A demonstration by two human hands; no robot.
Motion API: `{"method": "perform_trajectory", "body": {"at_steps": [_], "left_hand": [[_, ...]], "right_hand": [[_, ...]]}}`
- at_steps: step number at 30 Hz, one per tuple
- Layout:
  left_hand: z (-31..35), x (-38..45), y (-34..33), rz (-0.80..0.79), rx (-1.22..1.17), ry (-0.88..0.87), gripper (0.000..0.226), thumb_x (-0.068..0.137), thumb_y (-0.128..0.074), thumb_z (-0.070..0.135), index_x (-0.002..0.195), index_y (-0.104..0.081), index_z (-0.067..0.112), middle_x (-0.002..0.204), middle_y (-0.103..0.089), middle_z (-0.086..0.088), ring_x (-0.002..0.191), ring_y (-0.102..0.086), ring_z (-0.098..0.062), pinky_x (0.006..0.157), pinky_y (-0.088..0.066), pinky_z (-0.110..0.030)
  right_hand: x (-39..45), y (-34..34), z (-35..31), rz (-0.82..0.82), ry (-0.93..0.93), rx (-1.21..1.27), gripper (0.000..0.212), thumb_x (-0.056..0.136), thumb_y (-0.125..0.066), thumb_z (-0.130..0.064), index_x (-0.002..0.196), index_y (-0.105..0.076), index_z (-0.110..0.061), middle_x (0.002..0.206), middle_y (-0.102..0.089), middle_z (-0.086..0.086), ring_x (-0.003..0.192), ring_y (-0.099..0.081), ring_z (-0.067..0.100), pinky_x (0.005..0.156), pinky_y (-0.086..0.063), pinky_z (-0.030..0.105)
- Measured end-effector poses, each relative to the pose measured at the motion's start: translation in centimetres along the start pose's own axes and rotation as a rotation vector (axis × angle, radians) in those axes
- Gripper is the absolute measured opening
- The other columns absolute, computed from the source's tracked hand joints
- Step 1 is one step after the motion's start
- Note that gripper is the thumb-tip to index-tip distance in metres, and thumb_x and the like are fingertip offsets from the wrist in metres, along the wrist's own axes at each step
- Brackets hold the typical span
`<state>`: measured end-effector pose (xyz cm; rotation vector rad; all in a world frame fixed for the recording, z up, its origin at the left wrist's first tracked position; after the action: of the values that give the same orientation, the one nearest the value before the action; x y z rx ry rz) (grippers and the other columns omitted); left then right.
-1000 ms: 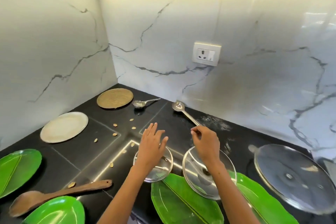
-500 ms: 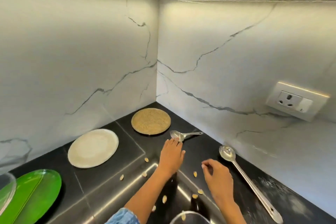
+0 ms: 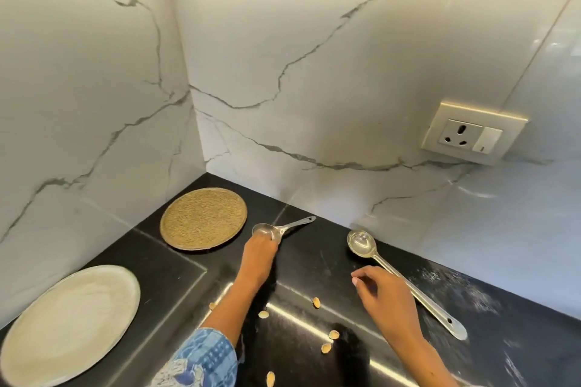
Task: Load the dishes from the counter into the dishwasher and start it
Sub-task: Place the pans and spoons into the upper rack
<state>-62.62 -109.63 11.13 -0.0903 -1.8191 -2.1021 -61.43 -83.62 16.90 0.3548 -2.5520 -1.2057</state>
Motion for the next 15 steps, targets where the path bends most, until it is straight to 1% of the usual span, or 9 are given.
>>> {"method": "perform_trajectory", "body": {"at_steps": [2,3,6,8,10,12,15], "left_hand": [[0.3,-0.4,0.8,0.005,-0.023,-0.022,0.041,0.028,-0.084,-0.012,0.049,-0.057,0.010,0.050,-0.051,-0.002,0.036,-0.048,-0.016,0.032,-0.028,-0.019],[0.5,-0.7,1.2,0.013,-0.019,-0.032,0.042,0.026,-0.085,-0.012,0.047,-0.055,0.010,0.049,-0.050,-0.002,0.036,-0.047,-0.017,0.033,-0.024,-0.019],[0.7,-1.8,2.7,0.070,-0.035,-0.030,0.041,0.032,-0.084,-0.014,0.049,-0.055,0.009,0.052,-0.049,-0.002,0.039,-0.046,-0.019,0.038,-0.017,-0.020],[1.7,-3.1,4.4,0.105,-0.030,-0.067,0.037,0.038,-0.086,-0.011,0.053,-0.058,0.009,0.055,-0.051,-0.002,0.043,-0.048,-0.020,0.040,-0.017,-0.021],[3.9,-5.0,6.9,0.152,-0.006,-0.162,0.035,0.041,-0.090,-0.005,0.056,-0.062,0.010,0.057,-0.053,0.000,0.046,-0.051,-0.018,0.041,-0.019,-0.021],[6.5,-7.4,9.6,0.212,-0.007,-0.281,0.033,0.044,-0.090,-0.003,0.058,-0.064,0.011,0.058,-0.054,0.000,0.048,-0.051,-0.016,0.042,-0.021,-0.019],[11.2,-11.8,12.8,0.245,-0.045,-0.423,0.031,0.049,-0.088,-0.005,0.065,-0.068,0.013,0.063,-0.057,0.002,0.053,-0.052,-0.015,0.042,-0.030,-0.018]], "right_hand": [[-0.4,0.5,0.3,0.012,-0.005,0.005,0.010,0.086,-0.064,-0.025,0.089,-0.068,-0.033,0.084,-0.064,-0.023,0.075,-0.059,-0.001,0.067,-0.049,0.021],[-0.8,0.8,0.6,0.016,-0.009,0.005,0.010,0.086,-0.064,-0.025,0.090,-0.068,-0.033,0.084,-0.064,-0.023,0.075,-0.059,-0.001,0.067,-0.049,0.020],[-2.1,1.9,0.8,0.034,-0.002,0.013,0.010,0.086,-0.065,-0.024,0.091,-0.068,-0.033,0.085,-0.063,-0.025,0.077,-0.059,-0.001,0.069,-0.050,0.020],[-3.2,2.7,0.8,0.059,0.009,0.033,0.010,0.086,-0.066,-0.022,0.091,-0.069,-0.030,0.086,-0.063,-0.023,0.079,-0.060,0.001,0.072,-0.051,0.022],[-4.6,3.8,0.5,0.086,0.035,0.037,0.010,0.086,-0.066,-0.021,0.092,-0.070,-0.027,0.087,-0.063,-0.022,0.080,-0.060,0.002,0.073,-0.052,0.023],[-6.0,5.1,0.1,0.125,0.067,0.049,0.010,0.085,-0.067,-0.019,0.092,-0.071,-0.025,0.086,-0.064,-0.020,0.078,-0.061,0.002,0.072,-0.053,0.025],[-9.5,8.3,-0.1,0.204,0.092,0.087,0.010,0.083,-0.069,-0.016,0.090,-0.072,-0.023,0.085,-0.066,-0.017,0.074,-0.062,0.002,0.068,-0.053,0.024]]}}
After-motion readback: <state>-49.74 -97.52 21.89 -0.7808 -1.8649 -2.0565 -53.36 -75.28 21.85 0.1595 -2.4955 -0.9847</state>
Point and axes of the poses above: each hand's wrist, its own x-axis towards the middle knuckle, its own y-axis out of the back of the hand, z = x × y, the point moved 9 cm from there along x, towards the middle knuckle
